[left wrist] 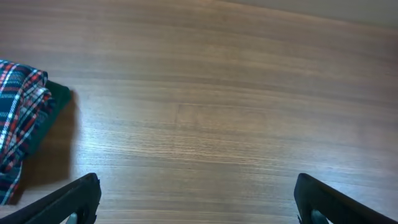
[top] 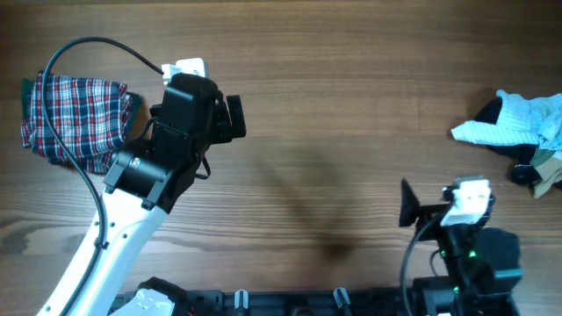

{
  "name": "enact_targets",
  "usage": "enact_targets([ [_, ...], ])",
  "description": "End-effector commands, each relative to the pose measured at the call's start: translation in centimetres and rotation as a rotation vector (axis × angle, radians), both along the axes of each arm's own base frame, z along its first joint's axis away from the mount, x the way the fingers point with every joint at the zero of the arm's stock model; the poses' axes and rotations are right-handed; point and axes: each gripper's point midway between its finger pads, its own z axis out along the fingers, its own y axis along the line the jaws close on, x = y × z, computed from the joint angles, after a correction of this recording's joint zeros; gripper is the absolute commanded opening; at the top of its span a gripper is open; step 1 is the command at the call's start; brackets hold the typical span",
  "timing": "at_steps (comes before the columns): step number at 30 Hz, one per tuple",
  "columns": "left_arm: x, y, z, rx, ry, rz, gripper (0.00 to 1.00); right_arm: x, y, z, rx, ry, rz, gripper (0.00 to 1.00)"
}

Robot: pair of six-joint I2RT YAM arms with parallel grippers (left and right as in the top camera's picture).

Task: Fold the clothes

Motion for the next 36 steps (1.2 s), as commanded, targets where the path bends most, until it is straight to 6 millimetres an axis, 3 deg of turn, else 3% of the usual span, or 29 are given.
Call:
enact_targets([
  [1,0.2,0.1,0.6,0.016,-0.018,0.002,1.00,0.5,1.4,-1.1,0.050,-0.109,0.074,1.00],
  [5,0.2,0.1,0.6,0.016,-0.018,0.002,1.00,2.6,2.0,0.1,0.056,-0.314,0.103,1.00],
  [8,0.2,0.1,0.6,0.016,-0.018,0.002,1.00,3.6,2.1,-1.1,0.094,-0.389,0.104,1.00],
  [16,0.2,0.1,0.6,0.016,-0.018,0.002,1.00,3.8,2.2,-2.7,0.121,-0.335,0.097,1.00],
  [32,0.2,0.2,0.7,0.016,-0.020,0.004,1.00,3.8,2.2,-2.8,0.121,-0.331,0.097,1.00],
  [36,-1.2,2.2,3.8,-0.048,-0.132,0.036,1.00,3.8,2.2,-2.8,0.121,-0.331,0.097,1.00],
])
